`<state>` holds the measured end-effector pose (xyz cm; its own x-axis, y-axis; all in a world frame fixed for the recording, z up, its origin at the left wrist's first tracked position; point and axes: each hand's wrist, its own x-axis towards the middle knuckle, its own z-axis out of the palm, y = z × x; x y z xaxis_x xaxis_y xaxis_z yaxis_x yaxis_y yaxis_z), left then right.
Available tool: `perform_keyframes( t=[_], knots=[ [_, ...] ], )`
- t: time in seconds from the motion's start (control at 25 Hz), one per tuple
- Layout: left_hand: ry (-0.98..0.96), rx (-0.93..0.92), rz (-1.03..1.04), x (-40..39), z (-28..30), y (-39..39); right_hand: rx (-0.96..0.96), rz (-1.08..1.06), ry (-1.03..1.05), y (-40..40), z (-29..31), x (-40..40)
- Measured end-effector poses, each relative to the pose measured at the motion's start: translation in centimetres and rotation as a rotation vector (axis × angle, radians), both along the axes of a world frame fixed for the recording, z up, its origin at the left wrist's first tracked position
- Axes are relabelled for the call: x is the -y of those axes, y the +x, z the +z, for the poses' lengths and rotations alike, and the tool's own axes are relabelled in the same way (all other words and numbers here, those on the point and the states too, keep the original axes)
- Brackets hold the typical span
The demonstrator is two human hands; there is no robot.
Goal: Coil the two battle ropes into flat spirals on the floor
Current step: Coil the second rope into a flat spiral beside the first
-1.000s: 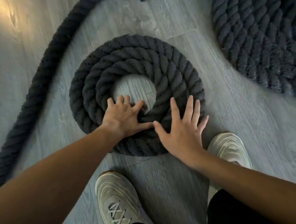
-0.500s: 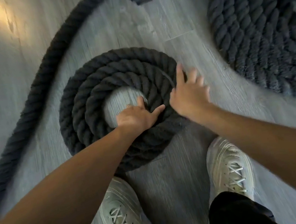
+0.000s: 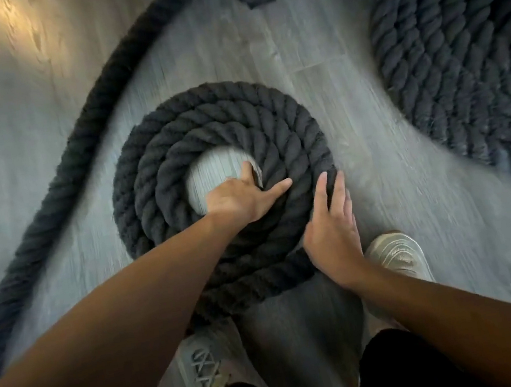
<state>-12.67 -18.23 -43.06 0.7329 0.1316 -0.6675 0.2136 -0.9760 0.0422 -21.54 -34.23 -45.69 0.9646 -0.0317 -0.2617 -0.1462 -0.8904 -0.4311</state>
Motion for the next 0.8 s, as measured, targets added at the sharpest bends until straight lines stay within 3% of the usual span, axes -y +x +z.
perform_keyframes(
  t=[0.08,0.16,0.28,0.36,0.48,0.56,0.68,0.8],
  knots=[
    [-0.196,0.070,0.061,-1.5,0.1,-0.6,0.000,0.000,-0.029,0.8,-0.4,-0.2],
    [-0.312,0.166,-0.094,-4.8,1.1,-1.4,0.009,0.016,-0.055,2.0,-0.5,-0.2],
    [-0.021,0.163,-0.693,-11.8,2.7,-2.2,0.032,0.087,-0.099,5.0,-0.7,0.4],
    [0.151,0.058,-0.892,-14.6,3.3,-2.5,0.041,0.153,-0.141,7.7,-0.7,0.7],
    [0.268,0.030,-0.963,-14.9,2.9,-2.0,0.046,0.277,-0.260,12.2,-0.2,1.0],
    [0.321,0.054,-0.946,-14.3,2.5,-1.6,0.007,0.242,-0.277,13.9,0.6,1.2],
    [0.328,0.056,-0.866,-14.2,2.0,-1.9,-0.145,-0.121,-0.003,10.4,2.3,-0.8],
    [0.288,0.097,-0.795,-14.3,1.9,-2.0,-0.192,-0.210,0.259,1.2,3.3,-4.9]
  ],
)
